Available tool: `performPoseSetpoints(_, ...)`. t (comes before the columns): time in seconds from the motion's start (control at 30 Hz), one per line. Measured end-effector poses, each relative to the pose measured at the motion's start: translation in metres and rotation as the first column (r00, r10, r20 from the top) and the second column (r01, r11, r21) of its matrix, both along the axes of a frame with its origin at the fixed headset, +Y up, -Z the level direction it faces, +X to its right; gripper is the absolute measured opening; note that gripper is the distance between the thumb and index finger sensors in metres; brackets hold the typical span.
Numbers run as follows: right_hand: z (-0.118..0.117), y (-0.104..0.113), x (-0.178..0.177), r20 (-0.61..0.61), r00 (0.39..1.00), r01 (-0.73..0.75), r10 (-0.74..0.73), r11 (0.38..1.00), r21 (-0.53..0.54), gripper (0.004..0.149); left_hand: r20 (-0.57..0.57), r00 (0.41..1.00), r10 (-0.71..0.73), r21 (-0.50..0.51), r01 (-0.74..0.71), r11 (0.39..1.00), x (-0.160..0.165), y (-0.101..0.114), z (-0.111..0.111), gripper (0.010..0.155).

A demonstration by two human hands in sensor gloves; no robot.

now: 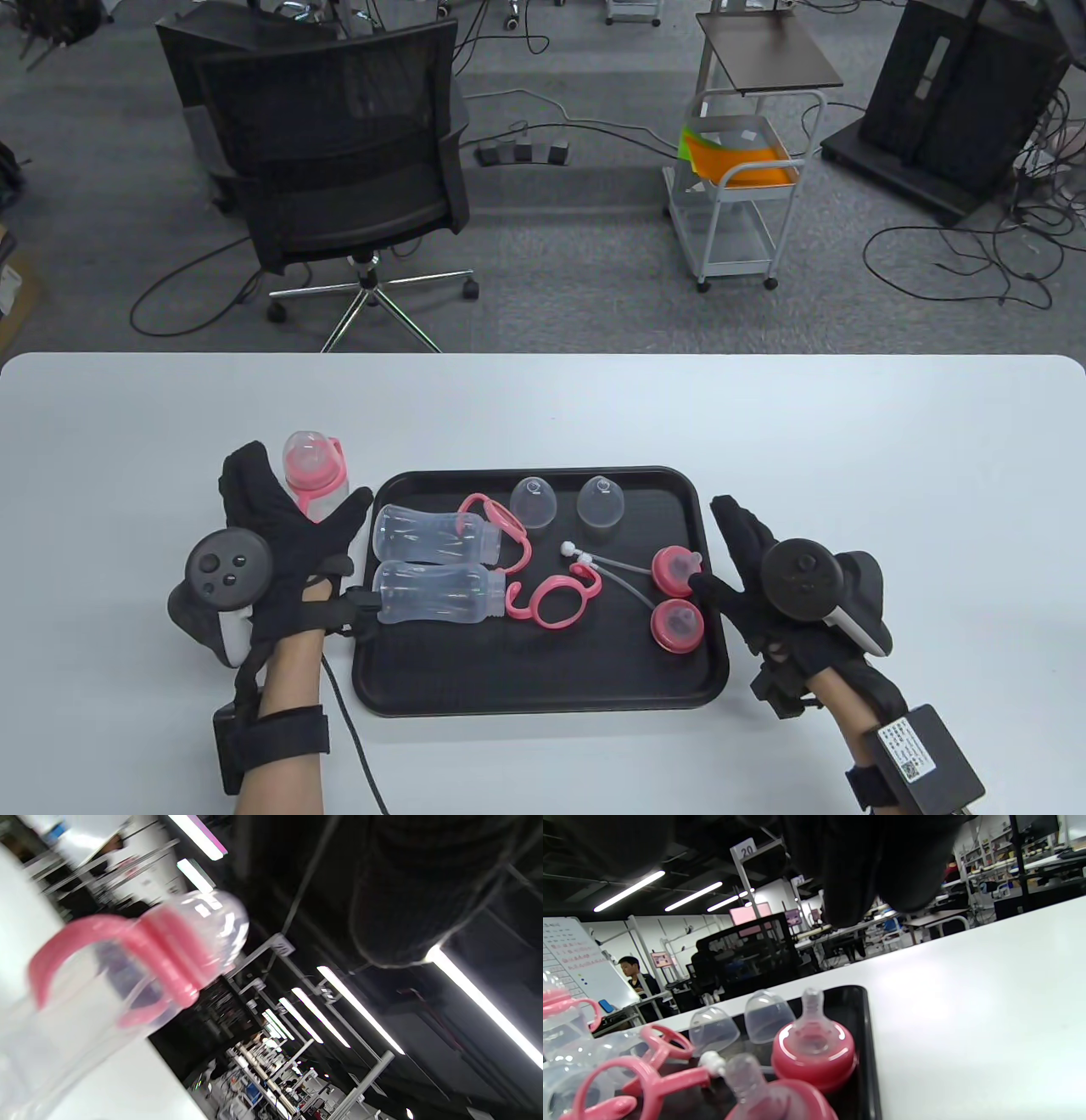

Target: Assemble baby bottles from components

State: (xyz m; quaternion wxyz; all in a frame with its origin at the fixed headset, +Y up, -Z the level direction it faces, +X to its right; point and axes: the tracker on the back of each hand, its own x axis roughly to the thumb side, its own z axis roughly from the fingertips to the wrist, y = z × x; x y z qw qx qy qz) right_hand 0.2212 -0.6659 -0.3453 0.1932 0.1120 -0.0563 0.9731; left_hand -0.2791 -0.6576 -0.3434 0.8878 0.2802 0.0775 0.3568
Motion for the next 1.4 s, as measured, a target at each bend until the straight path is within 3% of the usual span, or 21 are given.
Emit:
performPoseSetpoints(0.13, 0.000, -0.001, 0.001, 0.009, 1.000, -0.011, 0.011, 1.000, -0.002, 0.088, 0.070, 0.972, -0.225, 0.030, 0.224, 0.974, 0.032, 0.019, 0.014, 0.118)
performPoseSetpoints(0.23, 0.000, -0.002, 0.000, 0.011, 1.000, -0.016, 0.016, 1.000, -0.008, 0.088, 0.226, 0.890, -0.397, -0.055, 0.418, 0.907, 0.061, 0.021, 0.020, 0.117)
performPoseSetpoints(0.33, 0.000, -0.002, 0.001, 0.014, 1.000, -0.026, 0.026, 1.000, -0.005, 0.088, 0.400, 0.804, -0.439, -0.164, 0.535, 0.829, 0.080, 0.015, 0.021, 0.120)
performPoseSetpoints(0.4, 0.000, -0.001, 0.001, 0.016, 0.999, -0.029, 0.029, 1.000, -0.003, 0.088, 0.447, 0.784, -0.431, -0.203, 0.559, 0.804, 0.087, 0.008, 0.021, 0.116)
performPoseSetpoints(0.47, 0.000, -0.001, 0.002, 0.016, 1.000, -0.026, 0.026, 1.000, -0.005, 0.088, 0.487, 0.750, -0.447, -0.271, 0.617, 0.739, 0.093, -0.001, 0.019, 0.116)
performPoseSetpoints(0.6, -0.001, -0.003, 0.000, 0.012, 0.999, -0.034, 0.034, 0.999, -0.014, 0.089, 0.541, 0.660, -0.521, -0.386, 0.746, 0.543, 0.102, -0.023, 0.013, 0.115)
performPoseSetpoints(0.77, -0.002, -0.006, 0.000, 0.013, 0.999, -0.048, 0.048, 0.999, -0.020, 0.088, 0.564, 0.632, -0.532, -0.473, 0.775, 0.419, 0.101, -0.043, 0.005, 0.115)
performPoseSetpoints(1.1, -0.003, -0.008, -0.002, 0.010, 0.998, -0.062, 0.062, 0.997, -0.039, 0.089, 0.543, 0.634, -0.551, -0.518, 0.769, 0.375, 0.093, -0.058, 0.000, 0.110)
performPoseSetpoints(1.4, -0.003, -0.010, -0.002, 0.009, 0.997, -0.075, 0.075, 0.996, -0.054, 0.088, 0.543, 0.592, -0.596, -0.531, 0.792, 0.303, 0.099, -0.071, -0.003, 0.106)
